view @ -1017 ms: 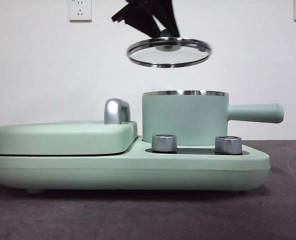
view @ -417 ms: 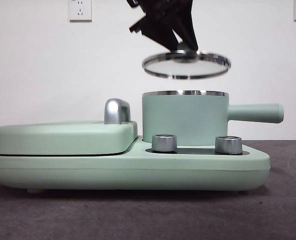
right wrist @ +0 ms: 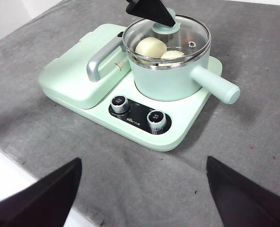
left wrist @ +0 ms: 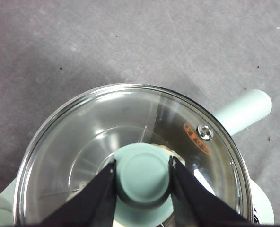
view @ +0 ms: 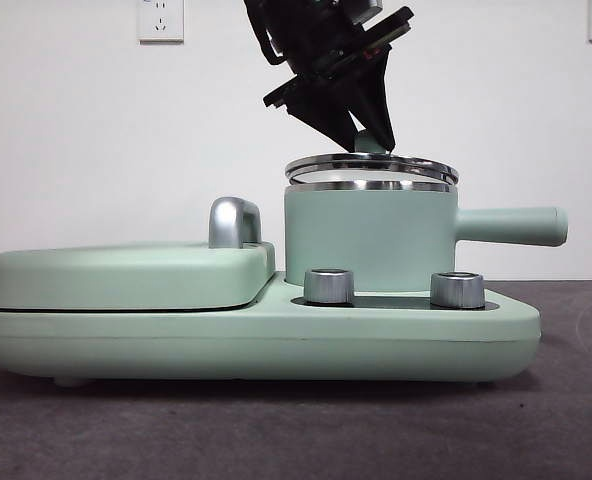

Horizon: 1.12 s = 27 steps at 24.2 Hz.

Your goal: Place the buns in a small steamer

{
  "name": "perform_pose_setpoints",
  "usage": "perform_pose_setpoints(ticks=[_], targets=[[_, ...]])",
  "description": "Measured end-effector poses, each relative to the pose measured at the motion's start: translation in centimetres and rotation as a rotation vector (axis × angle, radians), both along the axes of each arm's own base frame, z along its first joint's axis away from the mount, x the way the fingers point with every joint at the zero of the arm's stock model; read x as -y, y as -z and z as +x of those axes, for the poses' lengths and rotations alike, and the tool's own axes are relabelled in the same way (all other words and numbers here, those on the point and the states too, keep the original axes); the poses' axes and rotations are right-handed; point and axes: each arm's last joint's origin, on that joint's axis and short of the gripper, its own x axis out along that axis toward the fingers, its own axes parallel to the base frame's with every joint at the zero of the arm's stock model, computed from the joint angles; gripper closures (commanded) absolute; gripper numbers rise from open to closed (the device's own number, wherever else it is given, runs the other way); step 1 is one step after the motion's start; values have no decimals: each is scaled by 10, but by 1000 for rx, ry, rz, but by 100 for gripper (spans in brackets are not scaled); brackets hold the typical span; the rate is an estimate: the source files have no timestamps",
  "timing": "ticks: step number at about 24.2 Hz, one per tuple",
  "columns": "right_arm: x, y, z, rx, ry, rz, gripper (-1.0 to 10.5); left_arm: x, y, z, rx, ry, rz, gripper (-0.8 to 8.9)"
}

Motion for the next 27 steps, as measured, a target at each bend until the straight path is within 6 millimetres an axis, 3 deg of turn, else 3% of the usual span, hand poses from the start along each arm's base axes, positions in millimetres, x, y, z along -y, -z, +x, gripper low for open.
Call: perform_pose_setpoints(ticks=[17, 19, 22, 27], targets=[[0, 0, 0, -24, 18, 30, 527, 4, 7, 6, 3, 20, 18, 783], [0, 0, 0, -24, 19, 31, 527, 5, 7, 4, -3, 24, 27, 692], [0, 0, 0, -24, 19, 31, 527, 7, 8, 3, -8, 28, 25, 373], [0, 0, 0, -24, 19, 31, 527, 6, 4, -6, -44, 35, 53, 344]])
